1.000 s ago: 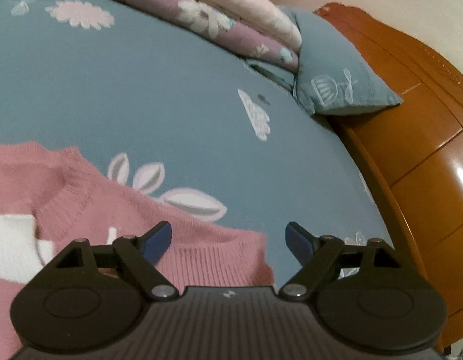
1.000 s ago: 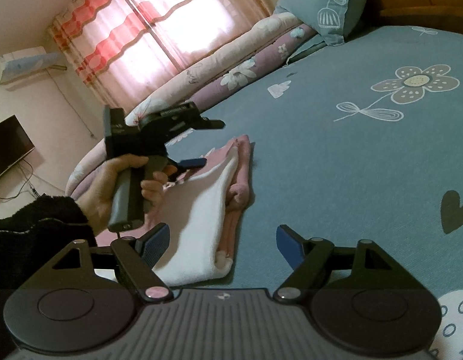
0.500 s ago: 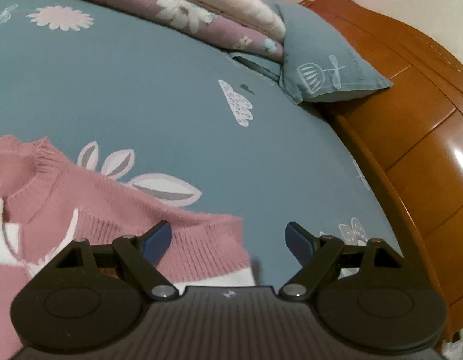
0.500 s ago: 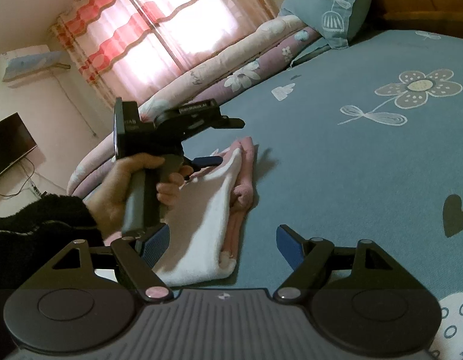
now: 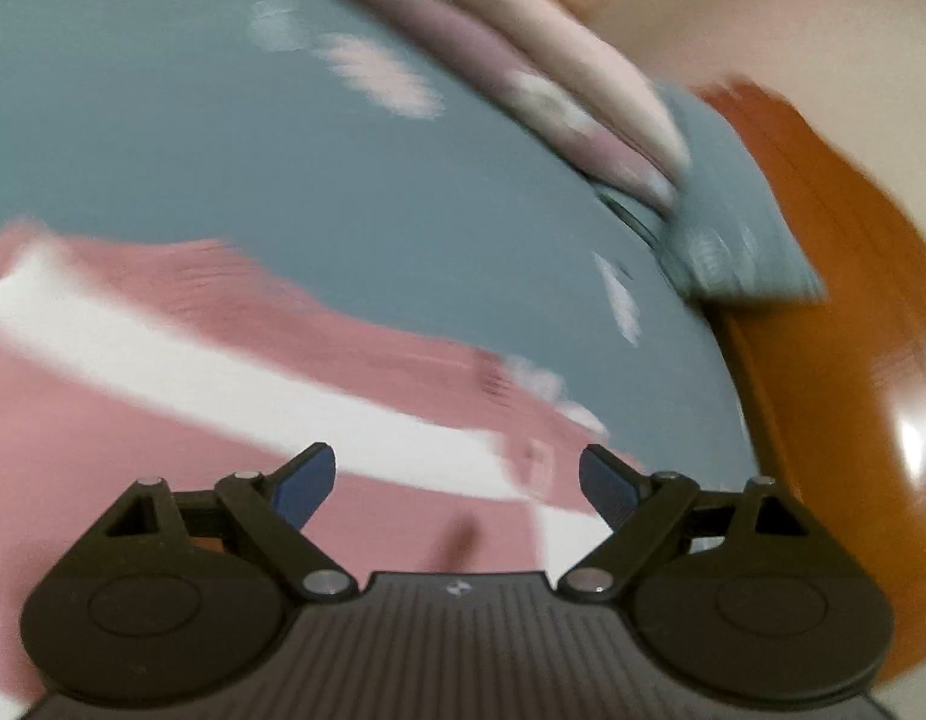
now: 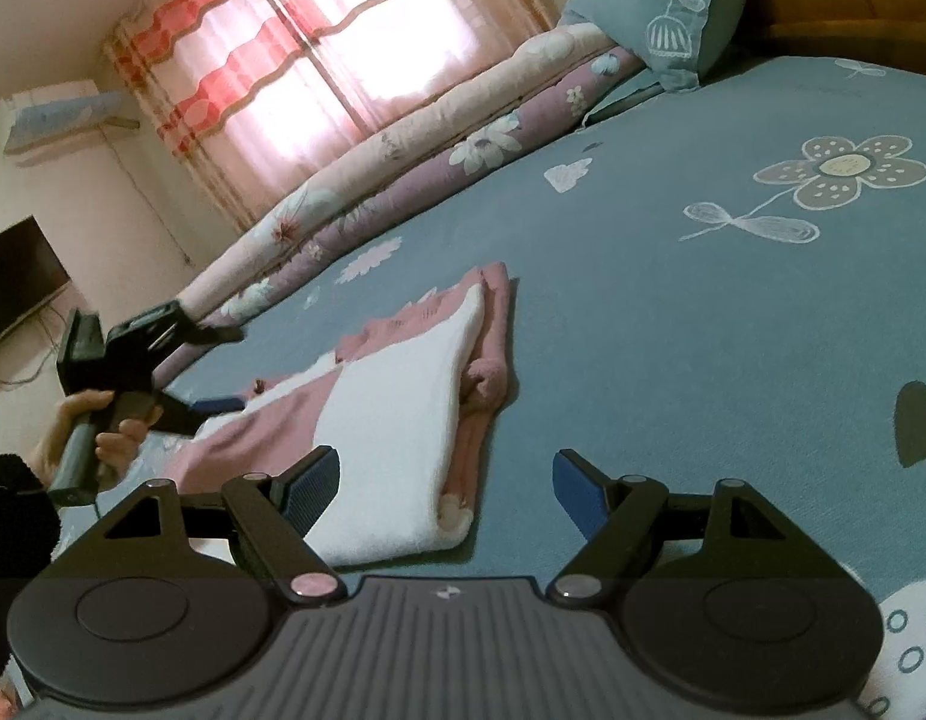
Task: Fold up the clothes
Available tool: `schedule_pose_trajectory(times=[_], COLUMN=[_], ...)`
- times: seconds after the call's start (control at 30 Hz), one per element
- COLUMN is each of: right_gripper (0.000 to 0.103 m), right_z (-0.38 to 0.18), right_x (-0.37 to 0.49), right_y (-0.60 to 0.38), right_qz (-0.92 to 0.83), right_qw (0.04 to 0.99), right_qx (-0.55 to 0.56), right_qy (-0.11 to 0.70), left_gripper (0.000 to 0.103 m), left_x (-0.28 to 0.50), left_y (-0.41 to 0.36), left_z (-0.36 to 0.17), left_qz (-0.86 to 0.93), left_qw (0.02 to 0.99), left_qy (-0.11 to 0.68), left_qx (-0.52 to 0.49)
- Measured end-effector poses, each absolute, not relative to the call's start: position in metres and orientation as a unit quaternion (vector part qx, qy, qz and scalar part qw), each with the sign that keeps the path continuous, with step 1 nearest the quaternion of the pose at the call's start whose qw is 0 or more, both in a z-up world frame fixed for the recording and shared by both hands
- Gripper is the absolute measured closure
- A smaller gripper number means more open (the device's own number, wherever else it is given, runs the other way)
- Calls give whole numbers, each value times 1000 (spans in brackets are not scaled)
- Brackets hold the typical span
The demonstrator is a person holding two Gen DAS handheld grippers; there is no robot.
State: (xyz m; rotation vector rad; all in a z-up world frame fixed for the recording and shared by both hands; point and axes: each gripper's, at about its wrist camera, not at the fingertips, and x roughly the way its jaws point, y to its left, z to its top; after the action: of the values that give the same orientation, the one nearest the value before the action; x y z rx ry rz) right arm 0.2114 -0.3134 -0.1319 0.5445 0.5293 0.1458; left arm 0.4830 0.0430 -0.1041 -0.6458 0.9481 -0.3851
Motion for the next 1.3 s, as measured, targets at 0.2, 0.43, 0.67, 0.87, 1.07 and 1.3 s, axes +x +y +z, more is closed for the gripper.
schedule_pose_trajectory(times=[0.2,0.43,0.67,0.87,1.07,1.3], right_gripper=[21,21,21,21,21,21], right_z=[-136,-140,-140,-141,-141,-138], right_x=[217,219,219,221,221,219], right_y=[-308,-306,-306,-301,-300,-298], right_qz=[72,75,75,77,78,84], right_qw=[925,924,924,925,926,928], right_qx=[255,252,251,240,234,228], right_qy=[270,278,279,284,287,282], left_gripper=[14,8,8,8,8,8], left_x=[481,476,477,499,504,473], left_y=[85,134,155,120,125,144], left_z=[-121,-118,-117,-111,-123,-92], left_qz=[-190,-146,-83,-121,-91,-20], left_qw=[811,818,821,831,831,847], left_qy=[421,400,362,370,373,379], left_qx=[-358,-388,-434,-396,-403,-373])
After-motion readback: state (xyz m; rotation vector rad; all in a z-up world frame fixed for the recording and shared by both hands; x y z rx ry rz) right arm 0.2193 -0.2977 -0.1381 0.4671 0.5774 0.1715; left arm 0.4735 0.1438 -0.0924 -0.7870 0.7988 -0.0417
